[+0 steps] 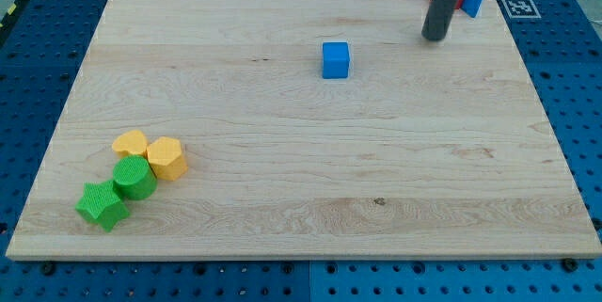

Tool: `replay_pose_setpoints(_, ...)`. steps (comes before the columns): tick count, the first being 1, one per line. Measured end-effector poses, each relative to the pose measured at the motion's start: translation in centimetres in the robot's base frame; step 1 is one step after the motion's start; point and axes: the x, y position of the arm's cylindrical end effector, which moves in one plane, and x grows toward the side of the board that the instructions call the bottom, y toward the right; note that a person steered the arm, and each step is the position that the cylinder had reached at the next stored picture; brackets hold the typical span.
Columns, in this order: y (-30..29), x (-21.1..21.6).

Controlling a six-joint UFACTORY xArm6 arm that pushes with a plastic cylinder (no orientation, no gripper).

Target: Slide the blue cube to the bottom left of red star

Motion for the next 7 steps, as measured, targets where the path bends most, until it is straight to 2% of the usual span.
replay_pose_setpoints(1,-4.6,7.9)
replay_pose_setpoints(2,-11.8,11.4)
replay_pose_setpoints(3,-15.4,10.2)
replay_pose_setpoints(7,-13.9,-3.6)
